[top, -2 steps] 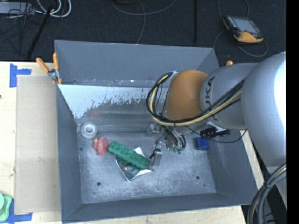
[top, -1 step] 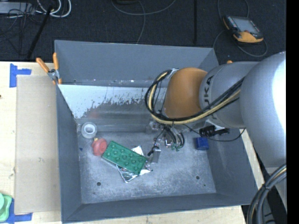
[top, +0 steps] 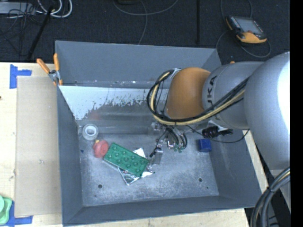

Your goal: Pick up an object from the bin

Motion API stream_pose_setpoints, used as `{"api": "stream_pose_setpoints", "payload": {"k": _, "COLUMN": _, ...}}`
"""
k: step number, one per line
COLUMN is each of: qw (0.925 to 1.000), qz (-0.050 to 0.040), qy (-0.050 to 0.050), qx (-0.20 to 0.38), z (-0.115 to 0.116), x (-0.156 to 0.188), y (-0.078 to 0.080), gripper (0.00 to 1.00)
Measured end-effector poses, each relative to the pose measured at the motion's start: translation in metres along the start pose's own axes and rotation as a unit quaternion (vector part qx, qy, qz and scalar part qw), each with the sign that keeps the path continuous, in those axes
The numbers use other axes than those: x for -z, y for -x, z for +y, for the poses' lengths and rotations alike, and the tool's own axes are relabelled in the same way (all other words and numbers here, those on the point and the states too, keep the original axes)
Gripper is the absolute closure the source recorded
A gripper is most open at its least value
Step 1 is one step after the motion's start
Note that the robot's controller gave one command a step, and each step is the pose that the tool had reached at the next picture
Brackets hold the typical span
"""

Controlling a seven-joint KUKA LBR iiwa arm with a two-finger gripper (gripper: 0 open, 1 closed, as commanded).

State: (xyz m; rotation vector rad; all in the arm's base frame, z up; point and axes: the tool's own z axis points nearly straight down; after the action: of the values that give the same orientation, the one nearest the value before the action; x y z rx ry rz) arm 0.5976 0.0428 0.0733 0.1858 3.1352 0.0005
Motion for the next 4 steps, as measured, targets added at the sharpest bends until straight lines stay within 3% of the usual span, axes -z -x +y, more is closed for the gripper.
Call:
{"api": "stream_pose_setpoints", "payload": {"k": 1, "qw": 0.9997, "qz": 0.0023, "qy": -0.001, "qx": 0.024, "z": -0.023, "x": -0.004, "y": -0.016, "gripper": 0.0}}
{"api": "stream_pose_setpoints", "payload": {"k": 2, "qw": 0.9933, "qz": -0.0015, "qy": -0.002, "qx": 0.116, "z": -0.111, "x": 0.003, "y": 0.026, "gripper": 0.0}}
{"api": "stream_pose_setpoints", "payload": {"k": 3, "qw": 0.9879, "qz": 0.0021, "qy": -0.002, "qx": 0.155, "z": -0.203, "x": 0.004, "y": -0.012, "gripper": 0.0}}
{"api": "stream_pose_setpoints", "payload": {"k": 4, "qw": 0.9877, "qz": 0.0, "qy": 0.0, "qx": 0.156, "z": -0.198, "x": 0.005, "y": -0.01, "gripper": 1.0}}
